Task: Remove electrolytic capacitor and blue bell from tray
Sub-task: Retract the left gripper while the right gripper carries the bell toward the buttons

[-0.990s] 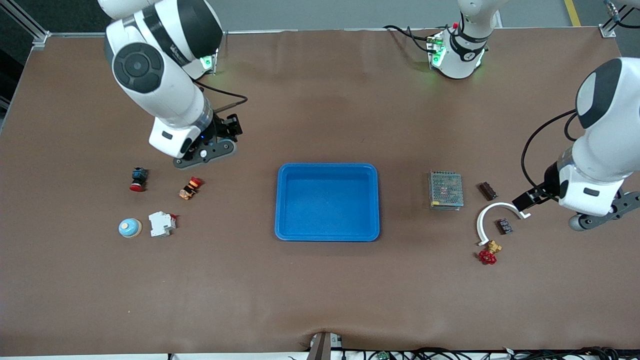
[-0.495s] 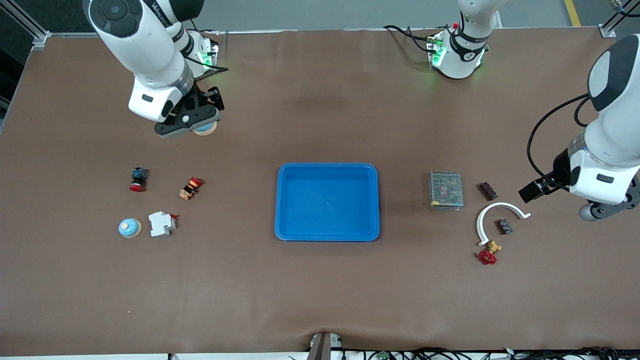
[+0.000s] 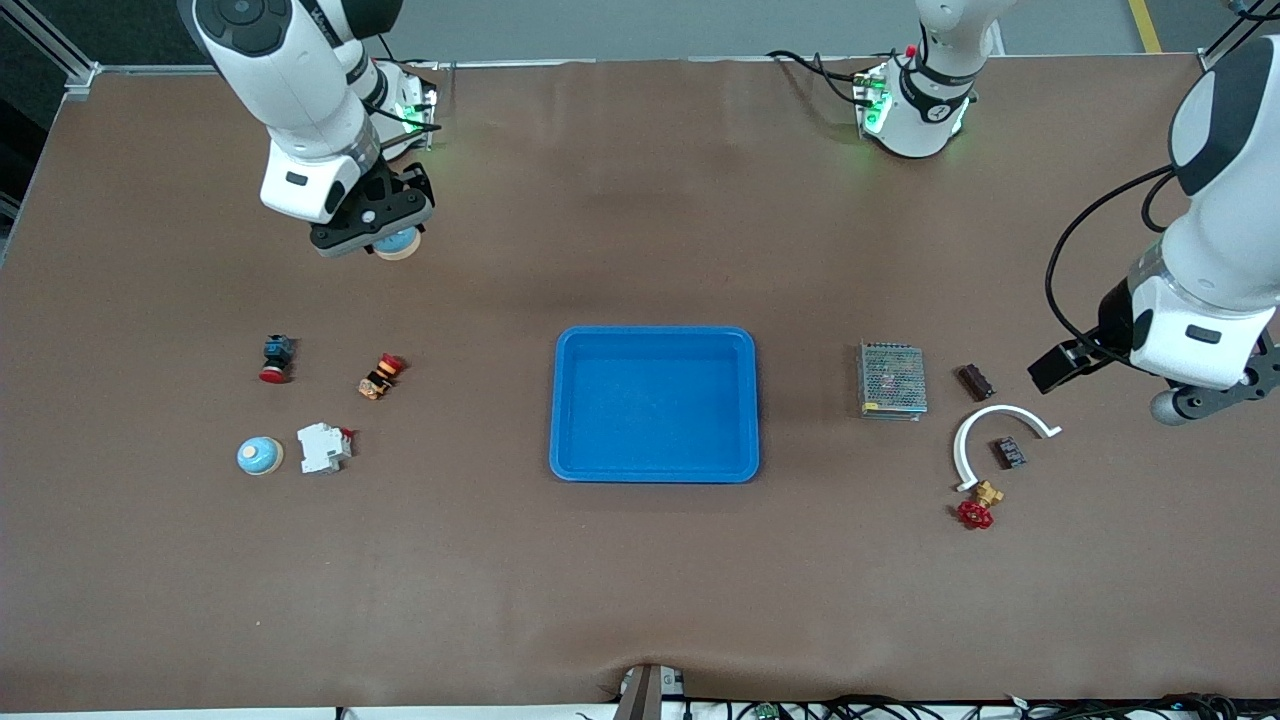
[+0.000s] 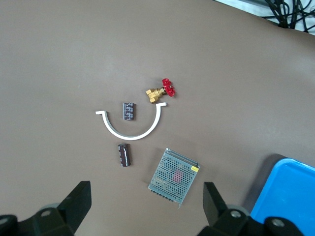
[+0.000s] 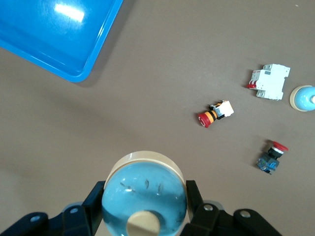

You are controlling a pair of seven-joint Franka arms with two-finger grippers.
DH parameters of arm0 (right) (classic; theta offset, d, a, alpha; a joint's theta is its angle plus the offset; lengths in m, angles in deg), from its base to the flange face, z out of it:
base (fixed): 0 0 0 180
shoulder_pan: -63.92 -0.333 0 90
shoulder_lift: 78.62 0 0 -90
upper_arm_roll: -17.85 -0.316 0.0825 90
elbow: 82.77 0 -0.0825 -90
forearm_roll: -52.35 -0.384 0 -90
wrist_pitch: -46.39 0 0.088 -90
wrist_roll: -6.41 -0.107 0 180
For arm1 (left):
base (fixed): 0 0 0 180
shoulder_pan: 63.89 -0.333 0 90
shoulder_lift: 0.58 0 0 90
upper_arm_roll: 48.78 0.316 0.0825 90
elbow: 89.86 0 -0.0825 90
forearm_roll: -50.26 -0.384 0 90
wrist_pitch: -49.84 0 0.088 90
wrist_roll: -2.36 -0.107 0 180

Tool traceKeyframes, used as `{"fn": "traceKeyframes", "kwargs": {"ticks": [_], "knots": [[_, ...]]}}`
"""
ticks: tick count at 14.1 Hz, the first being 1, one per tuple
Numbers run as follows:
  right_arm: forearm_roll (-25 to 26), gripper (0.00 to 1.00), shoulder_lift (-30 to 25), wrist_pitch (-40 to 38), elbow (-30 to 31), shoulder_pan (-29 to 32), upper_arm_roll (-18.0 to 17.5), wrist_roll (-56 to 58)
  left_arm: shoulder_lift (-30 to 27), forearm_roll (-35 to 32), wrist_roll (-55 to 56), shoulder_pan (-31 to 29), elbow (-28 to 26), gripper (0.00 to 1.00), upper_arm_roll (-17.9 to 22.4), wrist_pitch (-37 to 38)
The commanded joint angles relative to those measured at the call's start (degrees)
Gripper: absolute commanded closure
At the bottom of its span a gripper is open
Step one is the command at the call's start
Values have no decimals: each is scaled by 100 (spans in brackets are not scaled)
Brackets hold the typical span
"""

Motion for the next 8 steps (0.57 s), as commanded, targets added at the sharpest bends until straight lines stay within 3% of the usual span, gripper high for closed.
{"fn": "traceKeyframes", "kwargs": {"ticks": [1, 6, 8], "knots": [[56, 52, -436, 269, 593, 363, -9, 619, -140, 107, -127, -45, -5, 0, -117, 114], [56, 52, -524, 1164, 1348, 1048, -9, 1718, -236, 160, -135, 165, -14, 0, -65, 114], [56, 52, -472, 1517, 1455, 1460, -9, 2279, -465, 430, -144, 681, -31, 0, 573, 132]]}}
